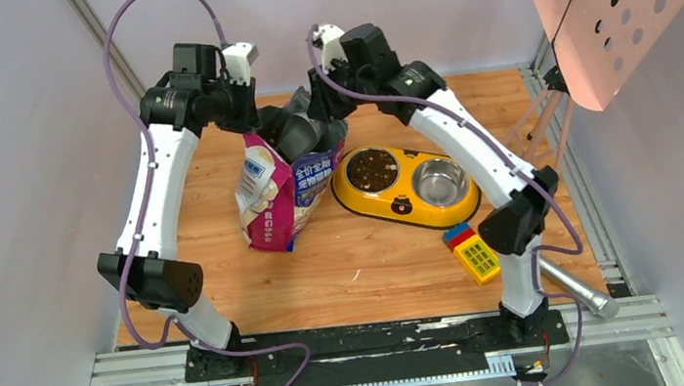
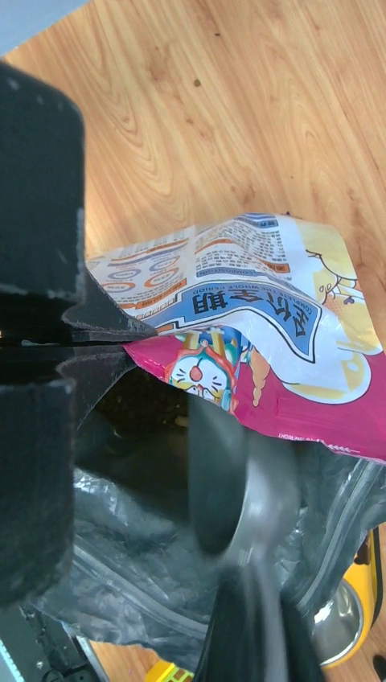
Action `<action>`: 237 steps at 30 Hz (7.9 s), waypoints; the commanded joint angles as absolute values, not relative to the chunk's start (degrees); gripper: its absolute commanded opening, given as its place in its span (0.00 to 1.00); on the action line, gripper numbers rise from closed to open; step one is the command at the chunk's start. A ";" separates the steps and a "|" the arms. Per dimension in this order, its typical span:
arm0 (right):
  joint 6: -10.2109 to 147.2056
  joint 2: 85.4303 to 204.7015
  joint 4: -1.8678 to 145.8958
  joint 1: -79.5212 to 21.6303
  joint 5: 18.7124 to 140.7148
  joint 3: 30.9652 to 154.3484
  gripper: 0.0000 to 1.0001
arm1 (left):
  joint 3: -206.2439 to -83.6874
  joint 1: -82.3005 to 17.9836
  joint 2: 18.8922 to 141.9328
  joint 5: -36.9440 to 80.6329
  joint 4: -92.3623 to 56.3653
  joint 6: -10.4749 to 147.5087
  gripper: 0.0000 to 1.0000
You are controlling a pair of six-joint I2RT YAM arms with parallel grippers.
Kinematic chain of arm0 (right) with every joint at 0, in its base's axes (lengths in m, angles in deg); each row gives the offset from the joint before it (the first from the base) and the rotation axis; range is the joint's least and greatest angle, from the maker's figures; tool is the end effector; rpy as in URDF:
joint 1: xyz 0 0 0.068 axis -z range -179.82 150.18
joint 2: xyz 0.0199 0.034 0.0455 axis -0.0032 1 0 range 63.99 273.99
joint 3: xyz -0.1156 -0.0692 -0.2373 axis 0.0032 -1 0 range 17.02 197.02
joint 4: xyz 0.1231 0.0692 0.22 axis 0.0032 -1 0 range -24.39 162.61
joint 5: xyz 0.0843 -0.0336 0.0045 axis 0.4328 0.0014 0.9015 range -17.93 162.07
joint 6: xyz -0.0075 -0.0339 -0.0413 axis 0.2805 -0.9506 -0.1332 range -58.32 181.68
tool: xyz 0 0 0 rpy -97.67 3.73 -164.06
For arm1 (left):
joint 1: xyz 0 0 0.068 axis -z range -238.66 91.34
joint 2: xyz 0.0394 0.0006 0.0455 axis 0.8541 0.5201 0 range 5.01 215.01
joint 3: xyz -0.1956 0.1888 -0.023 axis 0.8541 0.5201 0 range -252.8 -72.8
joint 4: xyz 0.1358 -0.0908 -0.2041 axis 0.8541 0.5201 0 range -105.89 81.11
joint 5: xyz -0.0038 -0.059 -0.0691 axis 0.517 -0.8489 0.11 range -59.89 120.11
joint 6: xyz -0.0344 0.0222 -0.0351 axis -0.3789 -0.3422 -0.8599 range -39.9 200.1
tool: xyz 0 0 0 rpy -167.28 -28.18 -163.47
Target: Serve the pet food
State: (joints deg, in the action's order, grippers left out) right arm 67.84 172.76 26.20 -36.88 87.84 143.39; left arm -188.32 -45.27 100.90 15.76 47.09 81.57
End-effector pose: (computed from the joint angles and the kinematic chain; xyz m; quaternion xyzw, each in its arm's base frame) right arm 0.3254 0.2580 0.4426 -0.2945 0.8032 0.2954 0.4252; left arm 0.3254 -0.0866 0.4405 0.1669 0.8971 -0.1548 0.3788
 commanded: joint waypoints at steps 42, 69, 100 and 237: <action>77.35 187.79 28.78 -32.21 116.02 145.52 0.00 | -190.96 -42.66 97.37 18.50 33.58 86.86 0.00; 109.97 182.92 42.09 -18.10 134.83 140.53 0.00 | -190.74 -42.66 97.46 23.82 36.18 93.09 0.00; 136.07 184.56 60.68 -15.03 143.70 137.45 0.00 | -202.05 -42.66 102.57 29.93 45.24 103.18 0.00; 74.53 117.18 34.20 13.80 93.84 70.04 0.00 | -189.89 -46.52 98.50 24.50 39.81 102.38 0.00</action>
State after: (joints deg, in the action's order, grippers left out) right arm 73.50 122.33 36.08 15.23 90.71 69.80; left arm -186.84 -46.32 99.96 26.86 47.63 103.45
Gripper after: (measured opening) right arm 0.266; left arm 0.007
